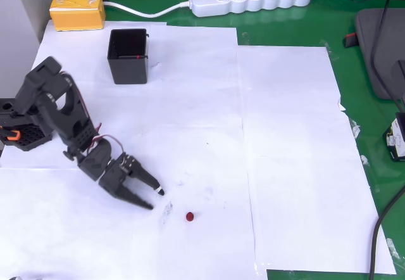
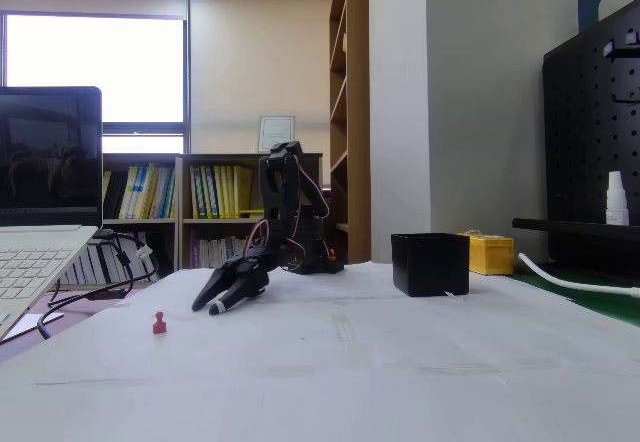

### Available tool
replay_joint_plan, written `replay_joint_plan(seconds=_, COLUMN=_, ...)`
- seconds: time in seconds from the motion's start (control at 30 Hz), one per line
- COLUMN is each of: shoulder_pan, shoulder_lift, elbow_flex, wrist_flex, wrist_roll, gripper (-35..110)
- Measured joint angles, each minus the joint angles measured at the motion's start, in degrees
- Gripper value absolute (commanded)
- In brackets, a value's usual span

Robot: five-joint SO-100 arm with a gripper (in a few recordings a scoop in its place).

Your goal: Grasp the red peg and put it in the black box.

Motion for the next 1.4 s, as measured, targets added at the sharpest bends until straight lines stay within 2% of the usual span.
replay_joint_plan(seconds=0.23, shoulder_pan=-0.44, shoulder_lift=0.26, elbow_flex=4.22, wrist_flex=3.87, wrist_roll=-0.35, gripper=38)
replay_joint_plan(seconds=0.83, shoulder_pan=-1.32, shoulder_lift=4.75, elbow_flex=13.36, wrist_flex=5.71, wrist_roll=0.7, gripper=41)
replay_joint_plan(seconds=1.4, shoulder_pan=-0.44, shoulder_lift=6.86, elbow_flex=24.43, wrist_flex=15.56, wrist_roll=1.58, gripper=42)
